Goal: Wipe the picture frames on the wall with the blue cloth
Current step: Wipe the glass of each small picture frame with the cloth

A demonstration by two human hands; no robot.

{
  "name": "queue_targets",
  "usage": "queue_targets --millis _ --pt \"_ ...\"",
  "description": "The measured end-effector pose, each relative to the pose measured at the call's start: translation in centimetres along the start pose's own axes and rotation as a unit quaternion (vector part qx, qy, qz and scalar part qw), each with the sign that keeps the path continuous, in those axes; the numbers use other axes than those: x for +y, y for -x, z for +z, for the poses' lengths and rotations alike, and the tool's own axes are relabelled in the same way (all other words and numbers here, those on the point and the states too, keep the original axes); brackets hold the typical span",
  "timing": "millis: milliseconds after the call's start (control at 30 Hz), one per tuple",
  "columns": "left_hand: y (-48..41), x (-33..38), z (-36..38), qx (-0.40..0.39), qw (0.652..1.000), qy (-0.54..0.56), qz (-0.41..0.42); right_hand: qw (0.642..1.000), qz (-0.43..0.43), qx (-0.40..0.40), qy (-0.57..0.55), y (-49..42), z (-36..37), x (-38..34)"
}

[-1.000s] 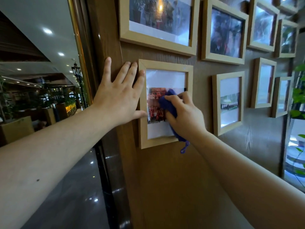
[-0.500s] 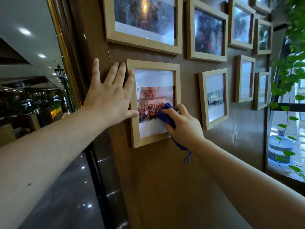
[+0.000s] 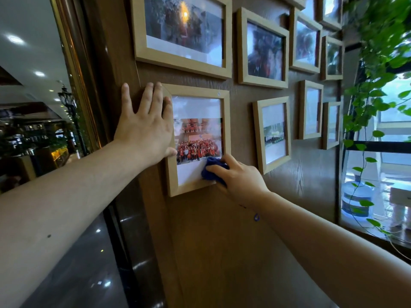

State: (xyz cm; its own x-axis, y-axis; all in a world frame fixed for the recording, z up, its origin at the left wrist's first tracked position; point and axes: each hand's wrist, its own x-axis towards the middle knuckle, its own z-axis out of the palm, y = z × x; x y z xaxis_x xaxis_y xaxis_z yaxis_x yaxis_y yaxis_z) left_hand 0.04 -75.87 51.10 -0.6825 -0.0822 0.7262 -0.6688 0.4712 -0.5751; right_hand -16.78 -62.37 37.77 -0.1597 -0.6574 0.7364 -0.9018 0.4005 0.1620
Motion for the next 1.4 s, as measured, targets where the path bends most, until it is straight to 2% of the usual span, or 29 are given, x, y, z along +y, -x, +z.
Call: queue_targets --millis 100,200,333,467,600,800,1067,1167,1333,1400 --pt "-0.2 1.1 -1.0 -0.008 1.0 -0.011 0.017 1.0 0.021 0.012 -0.005 1.0 -0.3 1.6" --pt "-0.4 3.3 -2.2 -0.013 0.998 0.038 0.054 0.997 0.05 0.043 -0.032 1.4 -0.7 4.0" --pt "-1.4 7.0 -3.5 0.017 0.986 0.114 0.122 0.99 0.091 0.083 -0.068 1.0 -0.9 8.7" --pt "-3.9 11.0 -4.0 0.033 0.98 0.119 0.159 0.978 0.133 0.124 -0.1 0.3 -0.5 14.2" --pt "-7.9 14.8 -3.7 0.03 0.982 0.111 0.15 0.965 0.16 0.158 -0.133 -0.4 -0.1 19.6" --pt "-13.0 18.6 -2.1 0.033 0.988 0.101 0.113 0.958 0.153 0.182 -0.158 -2.2 0.5 25.1" --pt "-16.6 21.8 1.2 0.007 0.991 0.123 0.052 0.969 0.056 0.179 -0.159 -5.6 2.5 25.4" --pt "-16.9 22.5 2.1 0.008 0.994 0.098 0.036 0.971 0.034 0.176 -0.159 -6.3 3.4 24.8" --pt "-17.0 23.3 2.4 0.015 0.997 0.067 0.022 0.976 0.031 0.176 -0.126 -6.0 4.2 27.1" --pt "-17.0 23.3 2.3 0.013 0.998 0.066 0.015 0.973 0.075 0.179 -0.123 -5.5 4.4 29.1"
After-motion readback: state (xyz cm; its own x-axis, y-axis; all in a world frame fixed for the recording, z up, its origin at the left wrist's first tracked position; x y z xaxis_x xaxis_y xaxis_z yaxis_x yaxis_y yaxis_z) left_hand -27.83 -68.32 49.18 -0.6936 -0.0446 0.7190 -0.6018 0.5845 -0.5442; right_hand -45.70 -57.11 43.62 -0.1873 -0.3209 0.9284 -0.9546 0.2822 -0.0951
